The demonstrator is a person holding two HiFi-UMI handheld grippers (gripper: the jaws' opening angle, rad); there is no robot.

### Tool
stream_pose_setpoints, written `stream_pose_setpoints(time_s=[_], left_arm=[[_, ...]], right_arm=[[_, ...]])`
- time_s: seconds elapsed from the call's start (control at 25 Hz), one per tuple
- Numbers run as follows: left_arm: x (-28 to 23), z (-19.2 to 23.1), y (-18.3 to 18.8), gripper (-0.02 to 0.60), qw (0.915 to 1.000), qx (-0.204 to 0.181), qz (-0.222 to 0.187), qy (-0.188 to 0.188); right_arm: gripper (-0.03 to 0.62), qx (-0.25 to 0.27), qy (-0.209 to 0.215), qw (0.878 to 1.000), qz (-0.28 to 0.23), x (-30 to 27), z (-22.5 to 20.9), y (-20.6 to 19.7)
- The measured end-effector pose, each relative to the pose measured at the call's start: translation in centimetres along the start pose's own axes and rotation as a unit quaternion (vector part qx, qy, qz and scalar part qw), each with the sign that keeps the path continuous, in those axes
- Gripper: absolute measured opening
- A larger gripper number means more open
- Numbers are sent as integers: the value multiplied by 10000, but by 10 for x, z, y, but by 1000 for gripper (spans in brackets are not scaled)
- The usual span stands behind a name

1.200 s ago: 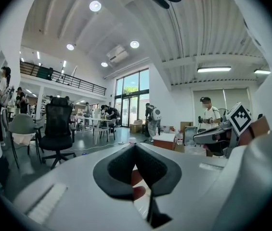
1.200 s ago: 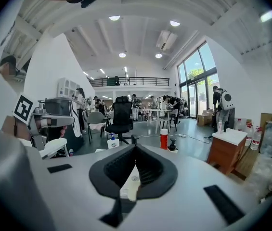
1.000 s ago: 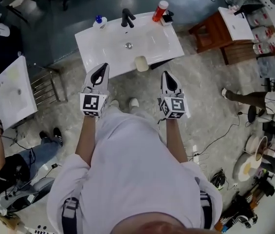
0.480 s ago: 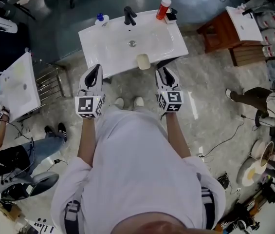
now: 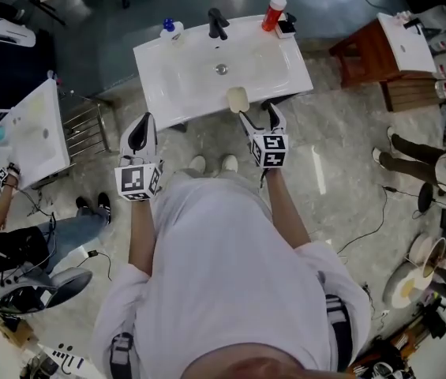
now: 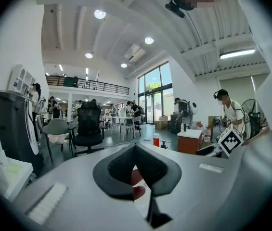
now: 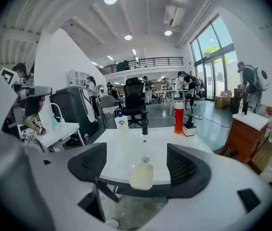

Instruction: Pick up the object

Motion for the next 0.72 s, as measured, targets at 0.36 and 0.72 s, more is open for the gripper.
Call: stream_pose_setpoints(time_s=[0.36, 0.72], left_arm=[[34, 8, -8, 0, 9978, 56, 201, 628], [75, 13, -16, 0, 9911, 142, 385, 1270]], right_arm=[[414, 57, 189, 9985, 511, -49, -4, -33], [436, 176, 435, 9946, 927, -91, 2, -57]])
Point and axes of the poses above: the fingertips, and each gripper's own axes: x backward along the fingers, z to its left, y out of its top, the point moved 7 cm from there along x, backward along the fingers, and after that the axes turned 11 degrees about -y, right-handed, at the moved point
